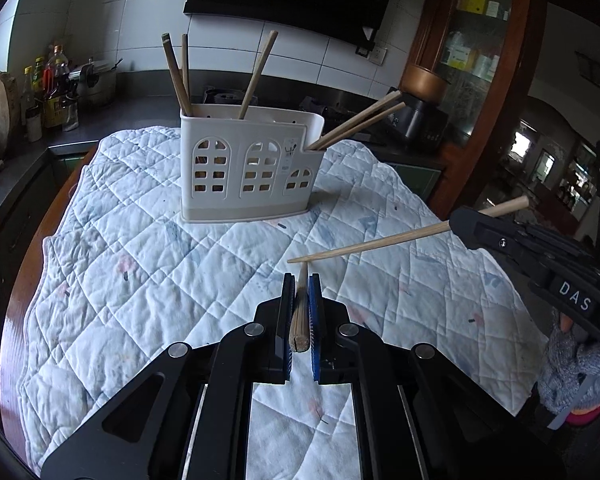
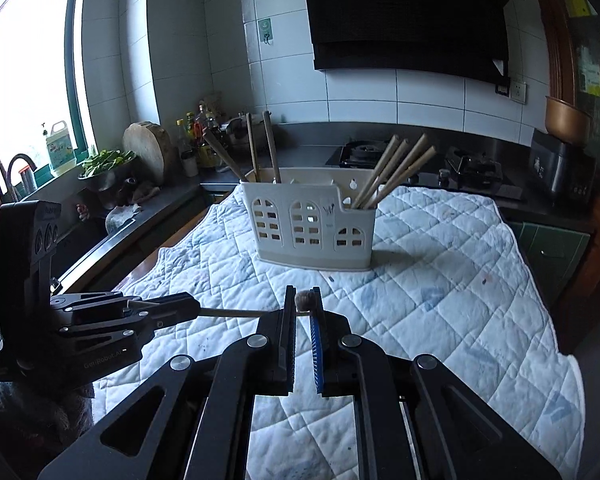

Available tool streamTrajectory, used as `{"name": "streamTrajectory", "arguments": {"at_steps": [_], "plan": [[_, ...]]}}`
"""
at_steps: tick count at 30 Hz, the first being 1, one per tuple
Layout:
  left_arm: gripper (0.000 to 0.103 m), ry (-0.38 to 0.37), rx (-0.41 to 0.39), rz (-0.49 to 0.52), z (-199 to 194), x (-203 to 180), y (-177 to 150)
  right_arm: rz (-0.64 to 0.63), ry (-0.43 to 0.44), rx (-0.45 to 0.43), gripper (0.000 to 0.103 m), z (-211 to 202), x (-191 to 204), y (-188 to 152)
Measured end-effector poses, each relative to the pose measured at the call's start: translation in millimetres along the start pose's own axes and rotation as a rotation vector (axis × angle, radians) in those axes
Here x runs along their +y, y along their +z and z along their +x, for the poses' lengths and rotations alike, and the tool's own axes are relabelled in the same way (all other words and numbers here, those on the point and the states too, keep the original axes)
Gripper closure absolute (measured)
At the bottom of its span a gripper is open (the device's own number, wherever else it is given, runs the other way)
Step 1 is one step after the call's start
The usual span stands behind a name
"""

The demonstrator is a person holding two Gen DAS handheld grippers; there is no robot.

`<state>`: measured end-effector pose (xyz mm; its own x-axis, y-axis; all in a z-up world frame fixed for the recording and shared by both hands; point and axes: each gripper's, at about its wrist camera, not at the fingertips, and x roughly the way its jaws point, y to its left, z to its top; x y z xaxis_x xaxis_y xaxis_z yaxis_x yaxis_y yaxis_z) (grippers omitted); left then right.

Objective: Organize utensils
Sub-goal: 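Lift both chopsticks and carry them above the holder, then lower the chopsticks into the holder and open both tools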

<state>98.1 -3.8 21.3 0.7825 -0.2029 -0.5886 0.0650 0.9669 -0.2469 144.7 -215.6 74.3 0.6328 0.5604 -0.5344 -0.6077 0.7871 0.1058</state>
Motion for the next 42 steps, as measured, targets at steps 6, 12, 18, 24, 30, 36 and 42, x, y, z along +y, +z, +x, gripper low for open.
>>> {"name": "streamTrajectory", "arguments": {"at_steps": [6,12,18,24,30,36,42], "plan": [[0.098,0.018,-0.015,0.032,-1.1,12.4,41.5,-0.015,0.021,0.003,0.096,3.6,-9.0,57.2],[0.098,0.052,-0.012,0.067,3.0,21.3,79.6,-0.020,0.015,-0.001,0.096,4.8,-21.5,114.3],[0.098,0.084,-0.072,0.123,-9.4,17.0,120.3,-0.020,-0.004,0.006,0.096,11.1,-31.6,154.5],[0.098,0.101,-0.147,0.153,-27.8,12.2,155.0,-0.033,-0.043,0.013,0.096,22.4,-34.9,172.1],[0.098,0.119,-0.209,0.156,-41.7,12.2,183.3,-0.021,-0.054,0.008,0.096,31.1,-40.3,181.1],[0.098,0.151,-0.324,0.143,-67.0,10.7,223.7,-0.020,-0.076,0.001,0.096,38.2,-43.4,193.2],[0.098,0.205,-0.360,0.108,-50.9,15.8,238.0,-0.025,-0.083,0.034,0.096,52.2,-42.8,190.6]]}}
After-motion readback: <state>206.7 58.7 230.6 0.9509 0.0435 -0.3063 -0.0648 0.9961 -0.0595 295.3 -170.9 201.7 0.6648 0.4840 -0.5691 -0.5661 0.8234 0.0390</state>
